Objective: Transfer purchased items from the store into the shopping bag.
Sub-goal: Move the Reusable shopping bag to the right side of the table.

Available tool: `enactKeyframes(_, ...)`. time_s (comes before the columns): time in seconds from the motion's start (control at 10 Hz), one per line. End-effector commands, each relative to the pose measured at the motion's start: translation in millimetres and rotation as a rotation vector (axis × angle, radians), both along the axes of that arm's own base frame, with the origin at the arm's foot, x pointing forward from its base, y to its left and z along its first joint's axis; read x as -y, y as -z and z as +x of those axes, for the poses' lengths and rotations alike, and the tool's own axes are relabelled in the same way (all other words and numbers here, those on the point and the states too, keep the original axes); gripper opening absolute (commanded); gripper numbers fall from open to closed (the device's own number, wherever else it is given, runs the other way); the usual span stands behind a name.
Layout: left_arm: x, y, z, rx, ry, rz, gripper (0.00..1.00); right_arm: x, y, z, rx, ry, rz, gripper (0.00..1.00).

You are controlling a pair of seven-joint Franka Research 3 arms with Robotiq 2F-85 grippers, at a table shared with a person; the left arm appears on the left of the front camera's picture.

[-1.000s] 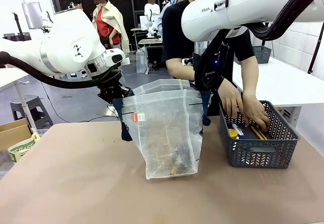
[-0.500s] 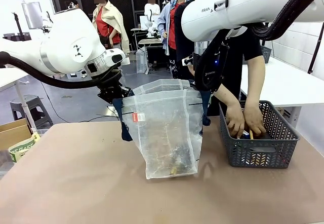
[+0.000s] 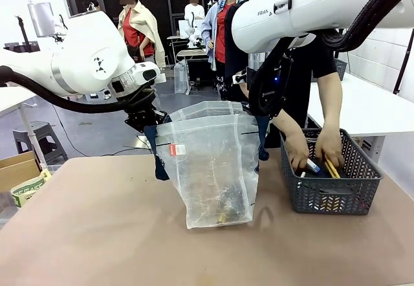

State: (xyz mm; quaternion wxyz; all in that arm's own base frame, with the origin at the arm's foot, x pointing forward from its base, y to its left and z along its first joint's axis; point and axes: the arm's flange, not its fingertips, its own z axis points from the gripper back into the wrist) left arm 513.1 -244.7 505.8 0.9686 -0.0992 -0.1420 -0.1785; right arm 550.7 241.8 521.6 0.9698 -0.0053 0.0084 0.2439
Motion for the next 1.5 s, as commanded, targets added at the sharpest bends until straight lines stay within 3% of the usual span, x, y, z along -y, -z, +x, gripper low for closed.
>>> enactKeyframes(0.0,-2.4,0.5,-3.9,0.001,-0.011,-0.001,0.0,0.6,-1.4,0.2,0.001,0.0,0.0,0.0)
enactKeyframes(1.4,-2.4,0.5,-3.9,0.001,-0.011,-0.001,0.0,0.6,-1.4,0.2,0.001,0.0,0.0,0.0)
